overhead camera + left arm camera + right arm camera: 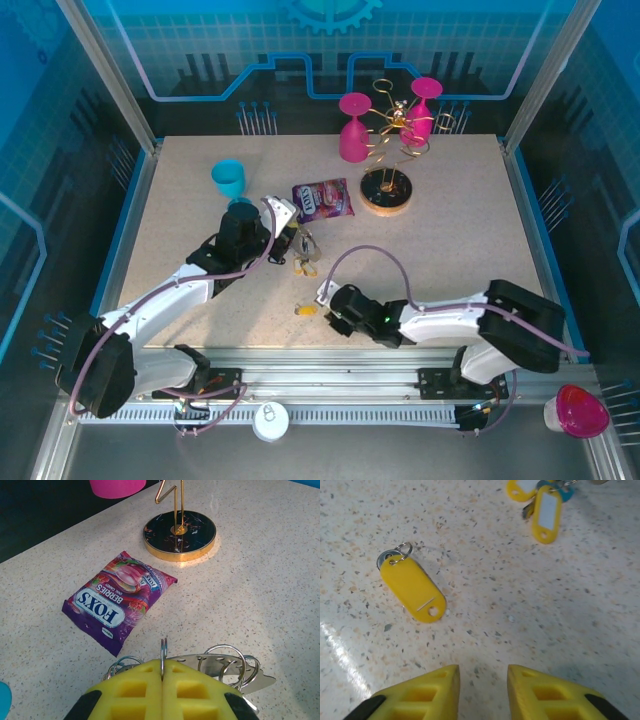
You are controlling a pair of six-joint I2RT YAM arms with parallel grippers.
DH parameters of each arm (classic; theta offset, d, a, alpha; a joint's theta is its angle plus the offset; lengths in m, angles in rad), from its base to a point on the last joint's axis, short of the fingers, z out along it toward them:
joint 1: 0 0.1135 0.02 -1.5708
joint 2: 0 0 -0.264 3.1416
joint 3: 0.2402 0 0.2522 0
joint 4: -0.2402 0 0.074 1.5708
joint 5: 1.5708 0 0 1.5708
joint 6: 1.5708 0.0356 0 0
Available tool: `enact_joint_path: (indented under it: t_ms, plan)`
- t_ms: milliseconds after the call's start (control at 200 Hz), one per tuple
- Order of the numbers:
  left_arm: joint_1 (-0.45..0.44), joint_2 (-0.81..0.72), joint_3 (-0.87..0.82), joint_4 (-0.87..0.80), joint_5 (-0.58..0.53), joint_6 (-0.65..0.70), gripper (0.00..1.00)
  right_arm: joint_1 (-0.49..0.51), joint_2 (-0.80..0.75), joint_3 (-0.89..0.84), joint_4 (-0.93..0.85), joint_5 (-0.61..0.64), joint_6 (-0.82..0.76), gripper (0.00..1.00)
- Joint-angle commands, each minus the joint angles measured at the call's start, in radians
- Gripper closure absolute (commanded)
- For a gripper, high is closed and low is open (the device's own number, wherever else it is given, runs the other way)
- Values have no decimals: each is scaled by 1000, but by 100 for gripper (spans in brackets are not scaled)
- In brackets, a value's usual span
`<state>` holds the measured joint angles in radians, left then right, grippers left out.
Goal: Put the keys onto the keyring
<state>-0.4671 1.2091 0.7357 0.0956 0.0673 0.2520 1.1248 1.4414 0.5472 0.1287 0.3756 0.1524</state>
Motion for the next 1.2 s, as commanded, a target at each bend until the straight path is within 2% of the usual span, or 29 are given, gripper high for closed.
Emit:
enact_joint_path:
  t_ms: [0, 130, 225, 315, 485, 610, 811, 1191]
  plan:
    - [5, -22, -3, 40, 15, 20, 100, -5, -48, 33, -79, -96, 67, 67]
    - [5, -17, -1, 38, 20, 18, 100, -7, 30, 151, -68, -285, 134, 67]
    - [5, -17, -3, 38, 26, 17, 100, -11, 116, 228, -42, -342, 230, 71]
    - [5, -16, -4, 45, 28, 11, 100, -14, 182, 262, 6, -314, 333, 73]
    - [5, -25, -4, 46, 30, 16, 100, -11, 253, 251, 83, -173, 551, 75]
    - [5, -29, -6, 47, 36, 17, 100, -13, 276, 266, 50, -124, 573, 74]
    - [5, -29, -6, 45, 42, 17, 100, -26, 316, 290, 45, -191, 597, 74]
    - [5, -26, -5, 47, 47, 21, 100, -35, 364, 316, 59, -223, 607, 75]
